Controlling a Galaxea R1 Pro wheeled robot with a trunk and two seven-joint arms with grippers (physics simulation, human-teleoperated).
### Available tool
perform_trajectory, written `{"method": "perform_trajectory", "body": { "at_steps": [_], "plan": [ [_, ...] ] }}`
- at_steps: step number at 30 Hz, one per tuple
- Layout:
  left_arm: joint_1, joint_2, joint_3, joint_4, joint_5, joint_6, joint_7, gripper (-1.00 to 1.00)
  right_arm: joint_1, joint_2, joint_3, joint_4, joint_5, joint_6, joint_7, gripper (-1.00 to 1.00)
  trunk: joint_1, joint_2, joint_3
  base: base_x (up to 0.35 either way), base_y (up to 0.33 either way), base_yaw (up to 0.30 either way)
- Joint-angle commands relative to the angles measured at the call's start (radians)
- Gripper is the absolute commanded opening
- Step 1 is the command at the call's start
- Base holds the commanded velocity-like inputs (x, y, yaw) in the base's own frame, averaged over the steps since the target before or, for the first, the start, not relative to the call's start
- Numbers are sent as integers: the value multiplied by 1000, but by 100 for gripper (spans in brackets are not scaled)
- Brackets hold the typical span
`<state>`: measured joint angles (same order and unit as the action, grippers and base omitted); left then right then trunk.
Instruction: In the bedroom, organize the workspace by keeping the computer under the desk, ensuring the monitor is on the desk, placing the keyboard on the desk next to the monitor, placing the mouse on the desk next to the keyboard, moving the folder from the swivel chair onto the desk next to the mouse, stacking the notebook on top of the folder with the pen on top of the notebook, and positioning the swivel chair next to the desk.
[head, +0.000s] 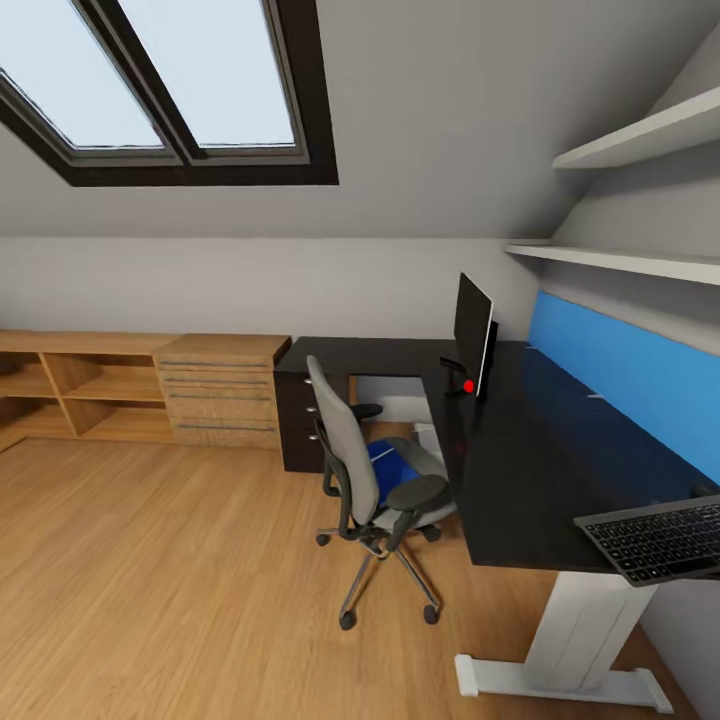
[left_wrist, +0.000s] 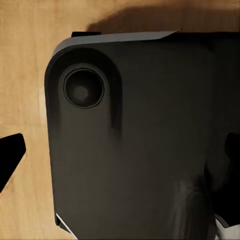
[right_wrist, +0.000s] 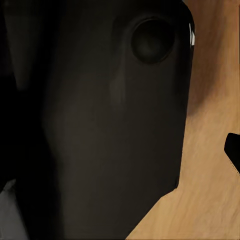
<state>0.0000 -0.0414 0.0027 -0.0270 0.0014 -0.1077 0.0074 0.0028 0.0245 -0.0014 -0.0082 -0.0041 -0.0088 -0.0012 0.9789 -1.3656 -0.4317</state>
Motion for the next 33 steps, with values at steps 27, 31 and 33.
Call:
{"method": "perform_trajectory", "body": {
  "at_steps": [27, 31, 33],
  "plan": [
    [0, 56, 24, -377, 165, -212, 3, 100, -18, -17, -9, -356, -15, -326, -31, 100, 0, 0, -1, 5, 3, 0],
    [0, 59, 35, -430, 267, -214, -3, 100, -39, -15, -9, -395, -44, -326, -68, 100, 0, 0, -1, 0, 0, 0],
    [0, 59, 34, -442, 312, -218, -8, 100, -46, -11, -9, -408, -67, -325, -81, 100, 0, 0, -1, 0, 0, 0]
  ]
}}
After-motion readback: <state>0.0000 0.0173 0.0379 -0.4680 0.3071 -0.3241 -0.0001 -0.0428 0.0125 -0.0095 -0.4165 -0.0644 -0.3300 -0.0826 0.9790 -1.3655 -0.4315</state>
